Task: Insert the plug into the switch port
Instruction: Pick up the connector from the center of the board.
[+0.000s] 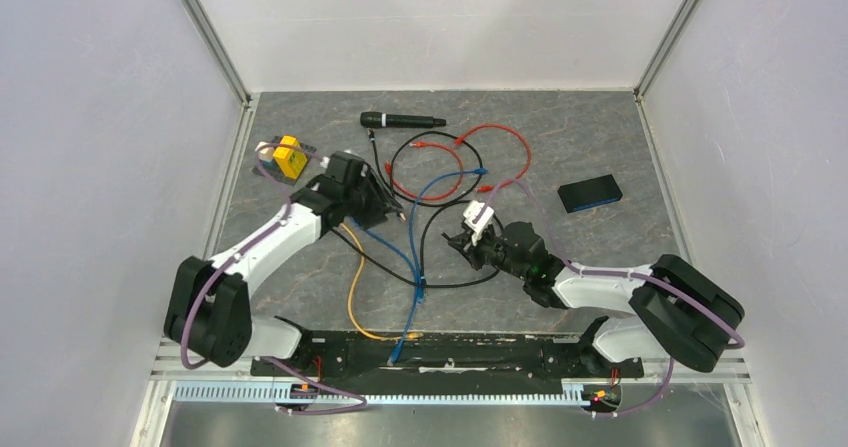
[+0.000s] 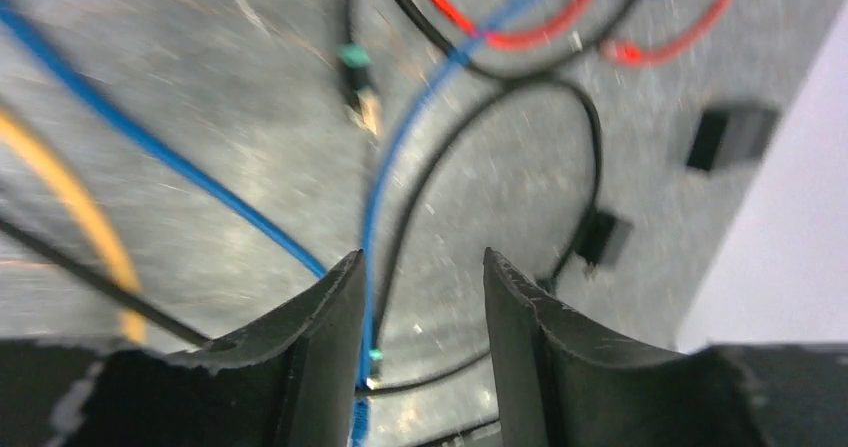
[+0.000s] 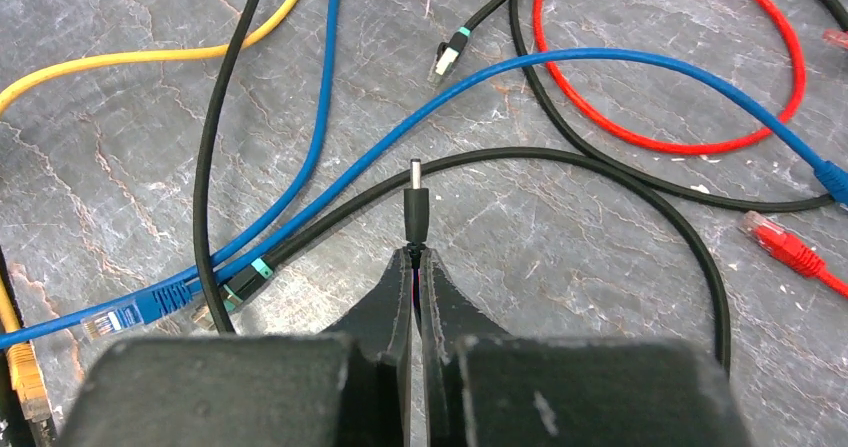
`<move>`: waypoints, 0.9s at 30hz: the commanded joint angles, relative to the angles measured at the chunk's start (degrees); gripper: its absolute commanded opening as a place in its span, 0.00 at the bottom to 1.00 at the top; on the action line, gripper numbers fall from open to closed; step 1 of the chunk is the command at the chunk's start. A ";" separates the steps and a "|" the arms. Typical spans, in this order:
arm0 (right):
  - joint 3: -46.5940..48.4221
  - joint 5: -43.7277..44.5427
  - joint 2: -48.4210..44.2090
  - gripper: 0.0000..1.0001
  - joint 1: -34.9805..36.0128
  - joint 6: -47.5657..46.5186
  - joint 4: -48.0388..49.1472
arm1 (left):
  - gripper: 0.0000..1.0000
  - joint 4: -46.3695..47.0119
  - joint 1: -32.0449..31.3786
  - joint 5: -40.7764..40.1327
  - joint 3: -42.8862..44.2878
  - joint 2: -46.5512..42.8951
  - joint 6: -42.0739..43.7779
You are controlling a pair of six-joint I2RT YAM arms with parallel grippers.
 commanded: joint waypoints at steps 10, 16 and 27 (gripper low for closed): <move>-4.29 -0.98 -8.50 0.00 -0.95 -1.92 3.53 | 0.37 -13.36 15.07 -18.20 10.85 11.57 12.43; -5.27 -1.11 -11.43 0.00 -1.10 -2.14 2.65 | 0.36 -12.74 15.46 -21.11 14.09 17.71 12.33; -5.01 -0.74 -12.01 0.00 -1.39 -2.85 1.79 | 0.35 -12.20 16.18 -21.41 17.66 24.19 14.09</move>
